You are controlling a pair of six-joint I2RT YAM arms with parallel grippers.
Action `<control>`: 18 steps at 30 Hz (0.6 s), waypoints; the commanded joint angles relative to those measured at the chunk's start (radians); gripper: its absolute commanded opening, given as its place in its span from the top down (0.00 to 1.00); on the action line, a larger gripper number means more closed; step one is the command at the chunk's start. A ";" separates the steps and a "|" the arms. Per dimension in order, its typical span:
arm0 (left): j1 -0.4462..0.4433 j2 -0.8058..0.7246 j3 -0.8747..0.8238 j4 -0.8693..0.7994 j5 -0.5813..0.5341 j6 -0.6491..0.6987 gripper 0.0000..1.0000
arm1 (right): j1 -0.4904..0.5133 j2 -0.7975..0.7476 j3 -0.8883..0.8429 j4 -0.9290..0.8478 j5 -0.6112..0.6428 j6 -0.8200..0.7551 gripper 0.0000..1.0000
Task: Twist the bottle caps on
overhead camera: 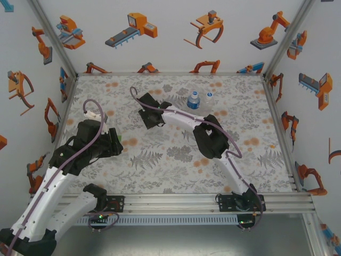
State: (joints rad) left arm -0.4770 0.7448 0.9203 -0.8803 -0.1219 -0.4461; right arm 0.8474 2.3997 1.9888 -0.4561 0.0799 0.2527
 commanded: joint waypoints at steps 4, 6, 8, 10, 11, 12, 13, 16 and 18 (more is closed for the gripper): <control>0.006 0.016 -0.004 0.041 0.023 0.075 0.90 | 0.000 -0.063 -0.036 -0.027 0.024 0.000 0.65; 0.006 0.036 -0.009 0.080 0.036 0.107 0.90 | 0.000 -0.110 -0.082 -0.026 0.033 -0.001 0.66; 0.006 0.071 -0.006 0.118 0.047 0.144 0.90 | 0.001 -0.163 -0.135 -0.026 0.047 0.000 0.66; 0.006 0.125 0.008 0.154 0.058 0.187 0.90 | 0.001 -0.224 -0.206 -0.028 0.055 0.008 0.66; 0.007 0.150 0.016 0.169 0.070 0.208 0.90 | 0.001 -0.251 -0.235 -0.027 0.056 0.013 0.66; 0.008 0.180 0.026 0.188 0.087 0.232 0.88 | -0.001 -0.283 -0.275 -0.029 0.055 0.024 0.66; 0.008 0.209 0.036 0.206 0.106 0.255 0.86 | -0.001 -0.313 -0.317 -0.030 0.054 0.036 0.66; 0.010 0.290 0.068 0.256 0.161 0.323 0.82 | -0.001 -0.405 -0.445 -0.032 0.051 0.088 0.66; 0.011 0.334 0.089 0.288 0.196 0.364 0.82 | -0.001 -0.469 -0.537 -0.029 0.053 0.128 0.66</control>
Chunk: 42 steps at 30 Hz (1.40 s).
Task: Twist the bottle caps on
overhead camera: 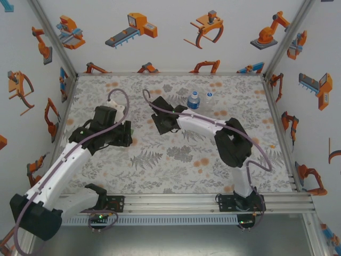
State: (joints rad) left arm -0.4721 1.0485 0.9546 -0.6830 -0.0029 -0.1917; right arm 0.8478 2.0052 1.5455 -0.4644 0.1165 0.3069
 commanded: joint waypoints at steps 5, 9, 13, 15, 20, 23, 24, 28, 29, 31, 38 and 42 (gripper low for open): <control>0.010 0.122 0.111 0.135 0.152 0.225 0.85 | 0.000 -0.231 -0.316 0.005 0.018 0.180 0.66; 0.009 0.181 0.159 0.133 0.196 0.314 0.94 | 0.000 -0.326 -0.453 0.020 0.018 0.251 0.66; 0.010 0.203 0.177 0.122 0.207 0.376 0.97 | 0.003 -0.360 -0.531 0.027 0.025 0.283 0.65; 0.011 0.196 0.156 0.139 0.209 0.389 0.97 | 0.003 -0.357 -0.549 0.030 0.027 0.285 0.65; 0.009 0.170 0.097 0.183 0.217 0.372 0.97 | 0.003 -0.335 -0.557 0.031 0.026 0.289 0.60; 0.010 0.166 0.085 0.189 0.216 0.368 0.96 | 0.002 -0.336 -0.546 0.015 0.024 0.288 0.58; 0.010 0.165 0.087 0.189 0.214 0.367 0.96 | 0.003 -0.341 -0.541 0.007 0.026 0.286 0.58; 0.009 0.172 0.093 0.189 0.208 0.368 0.96 | 0.003 -0.364 -0.513 -0.036 0.035 0.284 0.56; 0.010 0.174 0.093 0.189 0.208 0.369 0.96 | 0.003 -0.372 -0.509 -0.044 0.035 0.283 0.56; 0.010 0.177 0.097 0.186 0.208 0.369 0.95 | 0.003 -0.387 -0.505 -0.053 0.032 0.285 0.56; 0.009 0.181 0.102 0.183 0.217 0.368 0.95 | 0.003 -0.391 -0.506 -0.044 0.008 0.294 0.58; 0.009 0.184 0.102 0.181 0.220 0.368 0.95 | 0.003 -0.371 -0.511 -0.038 0.008 0.294 0.58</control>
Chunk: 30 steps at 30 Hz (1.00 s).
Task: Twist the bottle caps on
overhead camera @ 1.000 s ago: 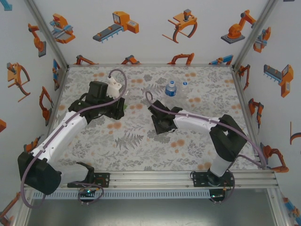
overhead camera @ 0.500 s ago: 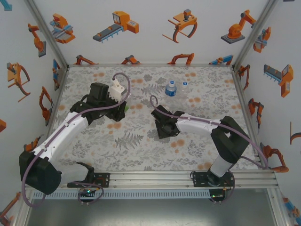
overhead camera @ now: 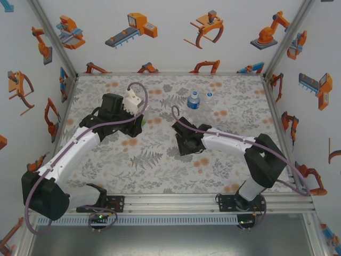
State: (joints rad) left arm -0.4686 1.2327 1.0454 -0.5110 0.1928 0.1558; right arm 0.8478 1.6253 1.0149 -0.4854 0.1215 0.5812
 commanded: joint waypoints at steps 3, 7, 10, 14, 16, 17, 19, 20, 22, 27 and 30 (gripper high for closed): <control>0.006 0.000 0.011 0.009 0.026 0.021 0.95 | 0.004 0.021 0.014 -0.007 0.000 0.021 0.58; 0.006 0.004 0.012 0.008 0.027 0.020 0.95 | 0.004 0.034 0.003 0.008 -0.007 0.023 0.59; 0.006 0.004 0.013 0.008 0.028 0.019 0.95 | 0.003 0.045 -0.001 0.014 -0.012 0.026 0.59; 0.006 0.007 0.013 0.008 0.031 0.020 0.95 | 0.003 0.049 -0.012 0.025 -0.012 0.027 0.59; 0.006 0.010 0.013 0.008 0.032 0.019 0.95 | 0.002 0.052 -0.018 0.031 -0.013 0.029 0.59; 0.006 0.011 0.013 0.008 0.032 0.018 0.95 | 0.004 0.057 -0.022 0.035 -0.016 0.032 0.59; 0.006 0.011 0.013 0.008 0.033 0.018 0.96 | 0.003 0.063 -0.029 0.045 -0.021 0.038 0.59; 0.007 0.012 0.014 0.008 0.034 0.018 0.96 | 0.004 0.068 -0.034 0.051 -0.026 0.042 0.59; 0.006 0.012 0.014 0.008 0.035 0.018 0.96 | 0.004 0.074 -0.040 0.062 -0.034 0.046 0.59; 0.006 0.016 0.015 0.006 0.035 0.018 0.96 | 0.003 0.081 -0.036 0.060 -0.037 0.052 0.59; 0.006 0.017 0.015 0.005 0.036 0.018 0.96 | 0.004 0.060 -0.012 0.020 -0.011 0.047 0.59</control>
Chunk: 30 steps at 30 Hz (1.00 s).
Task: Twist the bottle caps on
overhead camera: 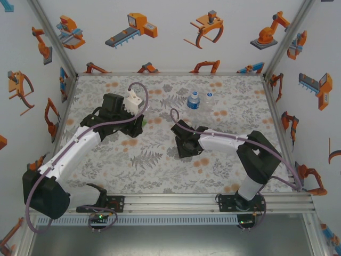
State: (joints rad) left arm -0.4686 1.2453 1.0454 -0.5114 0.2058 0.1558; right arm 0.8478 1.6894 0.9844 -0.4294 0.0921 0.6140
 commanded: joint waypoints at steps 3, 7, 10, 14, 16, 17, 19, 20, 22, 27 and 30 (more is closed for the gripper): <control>0.006 0.005 0.016 0.005 0.023 0.018 0.96 | 0.003 -0.039 0.040 -0.067 0.039 0.006 0.59; 0.006 0.005 0.018 0.004 0.023 0.018 0.96 | 0.003 -0.071 0.054 -0.074 0.030 0.008 0.59; 0.006 0.006 0.018 0.004 0.023 0.017 0.97 | 0.003 -0.068 0.060 -0.070 0.020 0.010 0.59; 0.005 0.007 0.017 0.004 0.026 0.017 0.97 | 0.004 -0.043 0.060 -0.065 0.009 0.010 0.58; 0.006 0.009 0.019 0.004 0.026 0.016 0.97 | 0.004 -0.031 0.059 -0.060 -0.001 0.012 0.57; 0.006 0.009 0.019 0.004 0.028 0.016 0.97 | 0.004 -0.027 0.056 -0.058 -0.002 0.013 0.57; 0.006 0.009 0.019 0.004 0.029 0.016 0.96 | 0.003 -0.019 0.056 -0.055 -0.003 0.013 0.57; 0.005 0.008 0.019 0.004 0.029 0.016 0.97 | 0.003 -0.016 0.057 -0.057 -0.002 0.013 0.57; 0.006 0.009 0.020 0.004 0.027 0.017 0.97 | 0.004 -0.011 0.056 -0.059 0.000 0.013 0.56; 0.006 0.010 0.020 0.004 0.029 0.016 0.97 | 0.003 -0.001 0.053 -0.059 0.000 0.013 0.55; 0.007 0.011 0.020 0.004 0.029 0.014 0.97 | 0.003 0.006 0.048 -0.053 -0.002 0.015 0.55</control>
State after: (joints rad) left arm -0.4686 1.2530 1.0454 -0.5114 0.2100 0.1558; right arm 0.8478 1.6794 1.0237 -0.4744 0.0944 0.6140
